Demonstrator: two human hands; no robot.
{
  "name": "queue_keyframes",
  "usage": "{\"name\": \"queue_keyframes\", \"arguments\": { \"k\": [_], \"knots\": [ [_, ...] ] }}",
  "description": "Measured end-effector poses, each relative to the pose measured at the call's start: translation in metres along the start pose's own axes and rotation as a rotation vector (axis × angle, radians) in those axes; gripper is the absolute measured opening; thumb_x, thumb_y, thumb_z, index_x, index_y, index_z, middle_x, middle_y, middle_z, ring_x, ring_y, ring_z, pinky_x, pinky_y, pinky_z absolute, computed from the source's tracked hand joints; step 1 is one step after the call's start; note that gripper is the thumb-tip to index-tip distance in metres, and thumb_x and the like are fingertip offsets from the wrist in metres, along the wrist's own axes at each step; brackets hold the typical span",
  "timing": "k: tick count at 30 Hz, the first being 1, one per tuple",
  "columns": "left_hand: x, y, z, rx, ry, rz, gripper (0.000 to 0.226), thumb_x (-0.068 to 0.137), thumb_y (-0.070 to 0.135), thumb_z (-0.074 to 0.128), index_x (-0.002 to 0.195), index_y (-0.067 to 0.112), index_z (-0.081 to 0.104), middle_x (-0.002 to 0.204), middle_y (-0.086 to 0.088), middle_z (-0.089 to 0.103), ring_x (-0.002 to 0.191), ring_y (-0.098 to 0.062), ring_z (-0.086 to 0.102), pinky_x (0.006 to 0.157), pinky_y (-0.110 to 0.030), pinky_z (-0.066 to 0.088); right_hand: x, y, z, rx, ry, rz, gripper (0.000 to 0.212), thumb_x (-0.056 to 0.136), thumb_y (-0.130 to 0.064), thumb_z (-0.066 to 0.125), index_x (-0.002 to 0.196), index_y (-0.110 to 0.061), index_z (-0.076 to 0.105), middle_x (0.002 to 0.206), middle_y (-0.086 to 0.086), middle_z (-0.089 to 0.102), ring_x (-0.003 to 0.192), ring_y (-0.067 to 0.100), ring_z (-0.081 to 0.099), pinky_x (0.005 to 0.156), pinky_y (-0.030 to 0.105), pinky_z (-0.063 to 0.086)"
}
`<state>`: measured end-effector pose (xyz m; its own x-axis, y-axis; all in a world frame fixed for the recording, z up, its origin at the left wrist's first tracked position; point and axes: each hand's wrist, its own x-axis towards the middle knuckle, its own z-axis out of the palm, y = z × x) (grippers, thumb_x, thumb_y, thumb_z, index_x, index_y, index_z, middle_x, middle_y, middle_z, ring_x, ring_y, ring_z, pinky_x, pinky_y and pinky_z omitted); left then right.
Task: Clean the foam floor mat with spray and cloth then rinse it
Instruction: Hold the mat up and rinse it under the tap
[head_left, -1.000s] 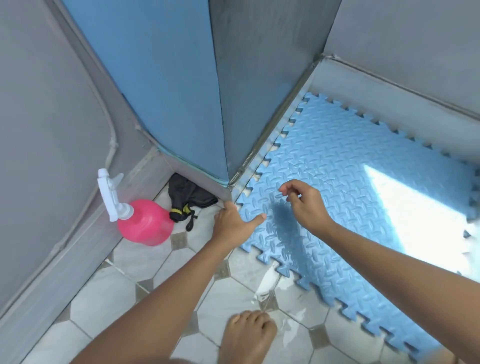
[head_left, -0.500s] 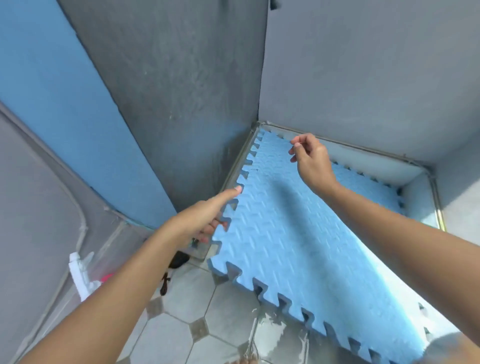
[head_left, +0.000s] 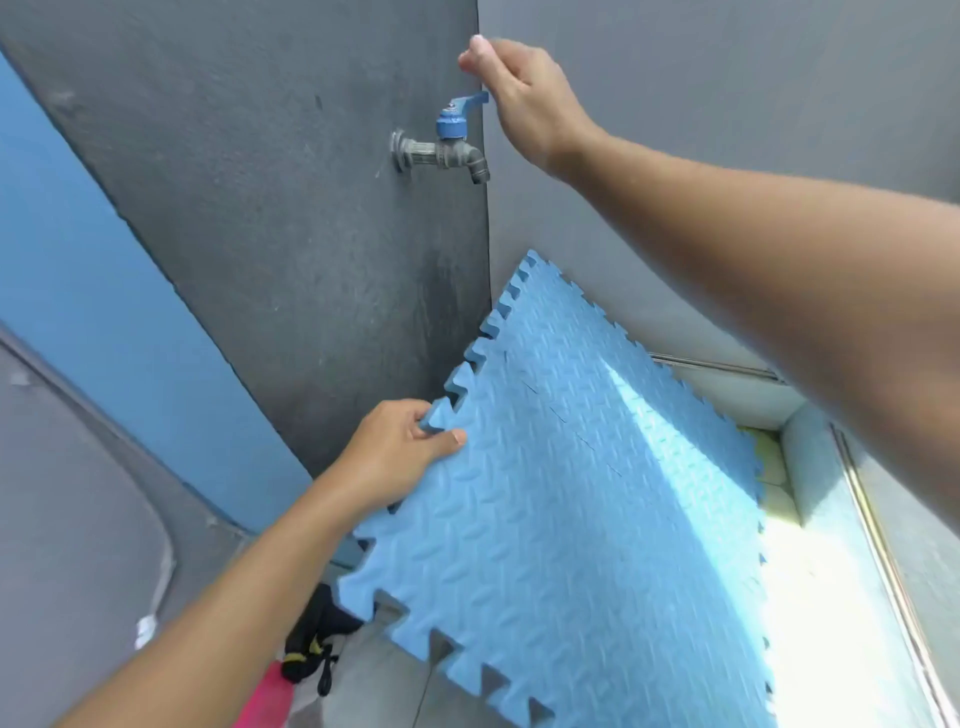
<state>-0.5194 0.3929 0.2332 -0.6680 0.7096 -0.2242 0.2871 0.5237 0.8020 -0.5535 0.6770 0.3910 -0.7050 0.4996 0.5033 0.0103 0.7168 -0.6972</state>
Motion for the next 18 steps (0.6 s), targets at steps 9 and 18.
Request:
{"name": "queue_keyframes", "arguments": {
  "k": [9, 18],
  "knots": [
    [-0.024, 0.035, -0.039, 0.090, 0.069, 0.047, 0.047, 0.100, 0.021, 0.067, 0.062, 0.022, 0.040, 0.033, 0.017, 0.042, 0.027, -0.001, 0.034, 0.036, -0.008, 0.025, 0.008, -0.011, 0.007, -0.464, -0.141, -0.091, 0.055, 0.106, -0.045, 0.022, 0.066, -0.011, 0.040, 0.078, 0.016, 0.054, 0.076, 0.033, 0.048, 0.066, 0.035, 0.030],
    [-0.018, 0.021, -0.038, 0.092, 0.081, 0.038, 0.034, 0.099, 0.025, 0.068, 0.069, 0.019, 0.053, 0.042, 0.016, 0.058, 0.030, 0.005, 0.045, 0.038, -0.007, 0.032, -0.004, -0.003, 0.004, -0.549, 0.096, -0.070, 0.067, 0.100, -0.057, 0.029, 0.054, -0.008, 0.034, 0.055, 0.008, 0.035, 0.062, 0.034, 0.044, 0.057, 0.037, 0.031]
  ]
}}
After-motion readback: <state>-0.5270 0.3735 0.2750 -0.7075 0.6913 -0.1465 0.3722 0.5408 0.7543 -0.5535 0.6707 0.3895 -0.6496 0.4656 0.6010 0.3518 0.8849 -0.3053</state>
